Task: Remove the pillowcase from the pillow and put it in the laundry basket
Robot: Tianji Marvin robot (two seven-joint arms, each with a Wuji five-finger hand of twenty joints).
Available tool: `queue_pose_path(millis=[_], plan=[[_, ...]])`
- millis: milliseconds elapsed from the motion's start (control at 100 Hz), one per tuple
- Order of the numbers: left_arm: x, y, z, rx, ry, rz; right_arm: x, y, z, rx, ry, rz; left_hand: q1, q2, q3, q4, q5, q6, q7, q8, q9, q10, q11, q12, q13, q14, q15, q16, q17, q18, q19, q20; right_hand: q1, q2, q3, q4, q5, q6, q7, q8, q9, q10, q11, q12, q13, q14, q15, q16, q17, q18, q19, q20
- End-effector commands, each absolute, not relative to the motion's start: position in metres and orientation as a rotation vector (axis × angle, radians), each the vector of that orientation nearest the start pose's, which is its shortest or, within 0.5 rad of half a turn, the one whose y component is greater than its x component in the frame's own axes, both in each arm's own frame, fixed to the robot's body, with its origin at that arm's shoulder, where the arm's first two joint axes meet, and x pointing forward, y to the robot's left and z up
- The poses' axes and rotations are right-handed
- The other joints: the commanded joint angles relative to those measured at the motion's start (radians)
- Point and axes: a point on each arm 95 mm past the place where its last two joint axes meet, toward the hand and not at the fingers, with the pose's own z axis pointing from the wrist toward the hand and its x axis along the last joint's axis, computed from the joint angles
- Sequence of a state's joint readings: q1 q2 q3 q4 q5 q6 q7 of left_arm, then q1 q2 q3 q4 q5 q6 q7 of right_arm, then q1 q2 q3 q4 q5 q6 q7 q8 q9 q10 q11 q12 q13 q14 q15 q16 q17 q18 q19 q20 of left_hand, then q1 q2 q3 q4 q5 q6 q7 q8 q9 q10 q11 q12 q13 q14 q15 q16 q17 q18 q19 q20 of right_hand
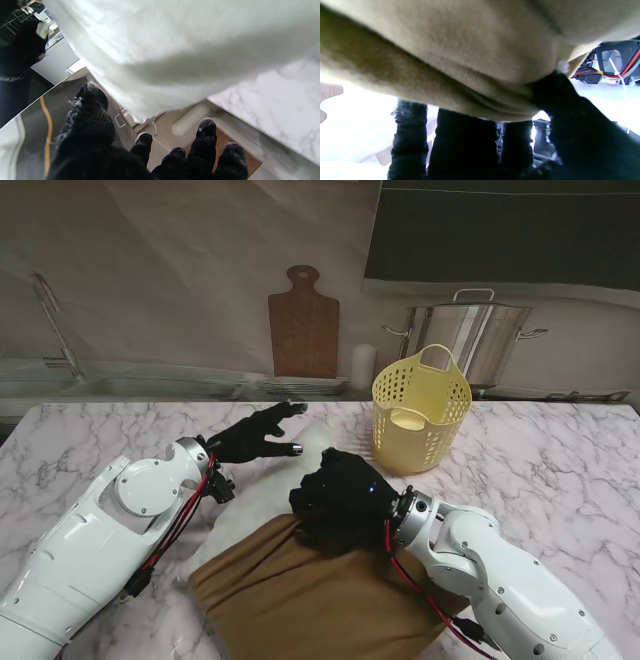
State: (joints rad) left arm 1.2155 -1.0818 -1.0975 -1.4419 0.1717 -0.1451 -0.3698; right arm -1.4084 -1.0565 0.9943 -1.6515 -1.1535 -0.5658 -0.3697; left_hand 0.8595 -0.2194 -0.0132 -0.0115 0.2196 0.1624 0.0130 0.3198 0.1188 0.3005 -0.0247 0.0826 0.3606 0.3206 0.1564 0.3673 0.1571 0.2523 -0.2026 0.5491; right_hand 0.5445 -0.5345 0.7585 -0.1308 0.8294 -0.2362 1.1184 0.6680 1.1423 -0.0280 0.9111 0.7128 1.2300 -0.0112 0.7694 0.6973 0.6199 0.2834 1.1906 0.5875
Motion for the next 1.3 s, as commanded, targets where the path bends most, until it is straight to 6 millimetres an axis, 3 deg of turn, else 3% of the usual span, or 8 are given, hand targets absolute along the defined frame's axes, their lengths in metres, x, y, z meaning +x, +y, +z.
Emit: queue_pose_path(millis=[0, 260, 490, 640, 710, 760, 850, 1290], plan=[[0.476, -0.03, -0.272, -1.826, 1.6, -2.003, 0.371, 0.105, -0.254, 0.311, 1.661, 2.16, -0.047, -0.037, -0.013, 0.001, -0.039, 0.019, -0.014, -0.021, -0.032, 0.022, -0.01, -0.027, 0.003, 0.018, 0.018, -0.022, 0.02, -0.011, 0.821, -0.013, -0.018, -0.002, 0.04, -0.01, -0.024, -0.047, 0.045, -0.01, 0.001, -0.011, 0.024, 0.004, 0.032, -0.029, -0.009, 0.006, -0.011, -0.028, -0.001, -0.012], [0.479, -0.035, -0.277, -1.993, 1.692, -1.933, 0.377, 0.105, -0.251, 0.285, 1.639, 2.159, -0.096, -0.111, -0.005, -0.01, -0.072, 0.176, -0.004, -0.004, 0.159, 0.108, 0.024, 0.011, 0.123, -0.024, 0.063, -0.008, 0.092, -0.056, 0.927, 0.013, -0.016, 0.001, 0.035, -0.012, -0.027, -0.053, 0.047, -0.014, -0.004, -0.012, 0.021, 0.002, 0.03, -0.03, -0.018, 0.007, -0.012, -0.029, -0.003, -0.015], [0.476, -0.053, -0.278, -2.051, 1.784, -1.936, 0.38, 0.103, -0.251, 0.271, 1.616, 2.155, 0.064, -0.127, 0.015, 0.009, -0.021, 0.188, 0.002, -0.011, 0.464, 0.03, 0.087, 0.1, 0.361, -0.117, 0.133, 0.037, 0.267, -0.121, 1.12, 0.046, -0.012, 0.005, 0.031, -0.014, -0.031, -0.055, 0.047, -0.016, -0.007, -0.014, 0.02, 0.0, 0.028, -0.03, -0.024, 0.008, -0.012, -0.029, -0.003, -0.017], [0.471, -0.065, -0.282, -2.044, 1.756, -2.03, 0.382, 0.098, -0.252, 0.277, 1.608, 2.141, 0.223, -0.086, 0.028, 0.021, 0.141, 0.074, 0.081, 0.011, 0.7, -0.164, 0.213, 0.154, 0.547, -0.204, 0.212, 0.098, 0.407, -0.182, 1.275, 0.061, -0.009, 0.007, 0.027, -0.015, -0.034, -0.054, 0.047, -0.017, -0.009, -0.013, 0.019, -0.001, 0.027, -0.03, -0.027, 0.009, -0.013, -0.028, -0.003, -0.019], [0.469, -0.069, -0.284, -2.055, 1.714, -2.081, 0.383, 0.096, -0.252, 0.28, 1.606, 2.135, 0.347, -0.075, 0.032, 0.028, 0.342, -0.03, 0.185, 0.068, 0.837, -0.24, 0.222, 0.232, 0.619, -0.236, 0.259, 0.131, 0.463, -0.199, 1.354, 0.064, -0.007, 0.007, 0.026, -0.016, -0.035, -0.053, 0.048, -0.016, -0.011, -0.012, 0.019, -0.001, 0.026, -0.03, -0.028, 0.01, -0.015, -0.028, -0.004, -0.019], [0.467, -0.071, -0.284, -2.07, 1.682, -2.122, 0.383, 0.095, -0.253, 0.281, 1.602, 2.133, 0.426, -0.091, 0.078, 0.022, 0.505, -0.091, 0.364, 0.238, 0.976, -0.272, 0.155, 0.325, 0.664, -0.247, 0.295, 0.145, 0.498, -0.198, 1.405, 0.064, -0.006, 0.009, 0.024, -0.016, -0.036, -0.052, 0.049, -0.016, -0.012, -0.013, 0.019, -0.001, 0.026, -0.03, -0.029, 0.01, -0.016, -0.028, -0.004, -0.02], [0.465, -0.074, -0.284, -2.044, 1.621, -2.184, 0.384, 0.094, -0.253, 0.282, 1.596, 2.129, 0.431, -0.101, 0.123, 0.015, 0.598, -0.166, 0.515, 0.29, 1.027, -0.255, 0.182, 0.431, 0.7, -0.245, 0.345, 0.165, 0.537, -0.207, 1.458, 0.072, -0.005, 0.011, 0.022, -0.017, -0.038, -0.053, 0.049, -0.017, -0.014, -0.013, 0.02, -0.001, 0.025, -0.031, -0.03, 0.01, -0.016, -0.028, -0.004, -0.021], [0.462, -0.054, -0.241, -1.562, 1.122, -2.341, 0.386, 0.08, -0.249, 0.265, 1.57, 2.021, 0.431, -0.065, 0.17, 0.012, 0.534, -0.235, 0.706, 0.373, 0.987, -0.208, 0.273, 0.634, 0.692, -0.208, 0.454, 0.25, 0.554, -0.249, 1.514, 0.108, -0.007, 0.079, -0.064, -0.02, -0.072, -0.121, 0.001, 0.026, -0.053, -0.045, -0.038, -0.028, -0.034, -0.053, -0.113, -0.019, -0.109, 0.011, -0.026, -0.009]])
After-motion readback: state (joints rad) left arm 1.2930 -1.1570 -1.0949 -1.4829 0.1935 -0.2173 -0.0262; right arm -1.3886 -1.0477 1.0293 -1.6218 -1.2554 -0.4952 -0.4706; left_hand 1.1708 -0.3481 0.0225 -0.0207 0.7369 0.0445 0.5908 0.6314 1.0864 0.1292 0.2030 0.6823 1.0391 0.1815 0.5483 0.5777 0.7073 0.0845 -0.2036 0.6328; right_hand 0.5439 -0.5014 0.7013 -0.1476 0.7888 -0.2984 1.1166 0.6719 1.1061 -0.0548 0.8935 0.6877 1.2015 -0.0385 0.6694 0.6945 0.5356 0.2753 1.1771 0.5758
